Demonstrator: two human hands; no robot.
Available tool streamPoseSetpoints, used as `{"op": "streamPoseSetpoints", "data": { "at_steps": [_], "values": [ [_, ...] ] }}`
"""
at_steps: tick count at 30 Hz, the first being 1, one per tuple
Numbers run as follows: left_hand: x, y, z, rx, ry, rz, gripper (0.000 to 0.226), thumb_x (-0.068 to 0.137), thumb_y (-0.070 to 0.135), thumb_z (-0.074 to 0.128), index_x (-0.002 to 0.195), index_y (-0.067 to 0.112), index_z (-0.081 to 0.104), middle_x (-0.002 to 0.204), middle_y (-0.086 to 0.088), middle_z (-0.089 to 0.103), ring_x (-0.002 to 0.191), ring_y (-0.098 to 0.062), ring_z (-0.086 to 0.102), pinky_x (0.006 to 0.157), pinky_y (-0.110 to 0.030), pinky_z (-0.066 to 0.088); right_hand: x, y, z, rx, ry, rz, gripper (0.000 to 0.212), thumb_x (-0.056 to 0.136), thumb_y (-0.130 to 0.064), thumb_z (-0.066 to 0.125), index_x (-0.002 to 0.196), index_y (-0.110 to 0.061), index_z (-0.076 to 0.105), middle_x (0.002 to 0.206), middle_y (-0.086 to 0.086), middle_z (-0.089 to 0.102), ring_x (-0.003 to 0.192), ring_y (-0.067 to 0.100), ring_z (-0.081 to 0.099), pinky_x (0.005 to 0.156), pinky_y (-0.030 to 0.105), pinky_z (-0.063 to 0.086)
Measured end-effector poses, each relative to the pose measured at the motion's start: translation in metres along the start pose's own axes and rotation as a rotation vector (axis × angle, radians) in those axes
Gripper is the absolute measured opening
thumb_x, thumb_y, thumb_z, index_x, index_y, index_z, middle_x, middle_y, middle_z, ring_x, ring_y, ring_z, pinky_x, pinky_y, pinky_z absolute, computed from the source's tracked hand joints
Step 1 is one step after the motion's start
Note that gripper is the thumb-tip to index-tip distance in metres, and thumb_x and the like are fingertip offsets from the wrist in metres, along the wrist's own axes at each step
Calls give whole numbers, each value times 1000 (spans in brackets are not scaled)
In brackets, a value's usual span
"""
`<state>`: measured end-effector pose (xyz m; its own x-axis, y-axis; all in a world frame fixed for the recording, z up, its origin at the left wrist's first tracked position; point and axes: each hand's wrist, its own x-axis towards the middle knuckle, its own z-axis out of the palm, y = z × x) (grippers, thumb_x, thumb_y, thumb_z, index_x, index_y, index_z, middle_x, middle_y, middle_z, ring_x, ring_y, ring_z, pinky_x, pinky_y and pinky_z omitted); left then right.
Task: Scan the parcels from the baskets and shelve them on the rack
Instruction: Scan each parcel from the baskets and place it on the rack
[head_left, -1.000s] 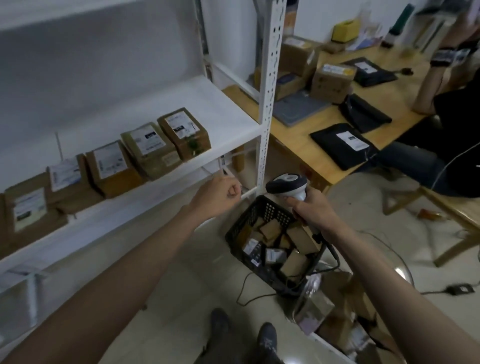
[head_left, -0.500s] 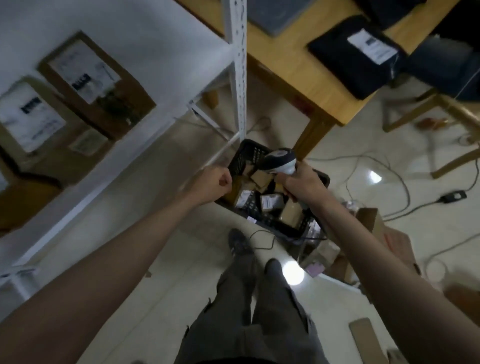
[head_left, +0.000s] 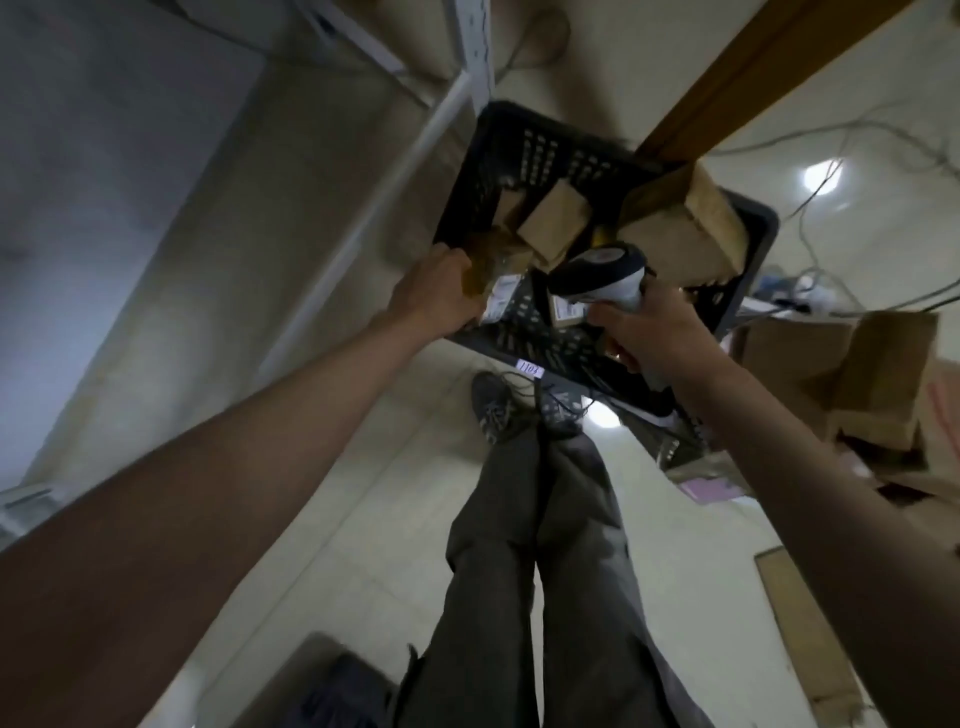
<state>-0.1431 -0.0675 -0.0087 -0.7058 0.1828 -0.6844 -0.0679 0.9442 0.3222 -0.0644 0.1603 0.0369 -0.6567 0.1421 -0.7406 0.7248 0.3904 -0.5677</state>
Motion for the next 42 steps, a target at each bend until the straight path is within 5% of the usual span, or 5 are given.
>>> {"op": "streamPoseSetpoints", "data": {
  "at_steps": [9,15,21,33,42],
  "values": [
    [146,-46,104,9,-42,0,80,84,35,78,152,15,39,152,-14,34,137,-34,42,109,-44,42,119,80,61,136,9,113,23,91,-27,69,75,-17,57,42,-8,57,33,2,49,38,18,38],
    [217,-63,146,126,-9,-3,98,83,43,77,158,14,21,163,-13,17,149,-35,19,117,-48,32,158,117,86,163,-29,162,28,92,-26,68,70,-13,57,43,-5,58,34,6,48,39,18,38],
    [241,-68,173,157,61,12,79,81,43,77,145,14,41,156,-17,28,143,-39,24,113,-47,33,168,142,93,185,-60,181,26,93,-25,67,73,-11,57,44,-4,59,34,6,50,38,18,40],
    [182,-54,155,-65,252,-115,112,59,49,92,144,4,34,152,-20,23,134,-38,37,107,-43,41,128,137,68,196,-64,136,28,92,-28,68,69,-12,61,49,-1,62,40,9,53,44,24,43],
    [12,-60,43,-457,471,-221,103,59,43,95,141,8,44,133,-3,36,114,-7,42,97,-18,37,10,53,22,239,-82,-27,27,92,-19,69,69,-8,61,51,2,59,43,12,52,46,27,43]
  ]
}}
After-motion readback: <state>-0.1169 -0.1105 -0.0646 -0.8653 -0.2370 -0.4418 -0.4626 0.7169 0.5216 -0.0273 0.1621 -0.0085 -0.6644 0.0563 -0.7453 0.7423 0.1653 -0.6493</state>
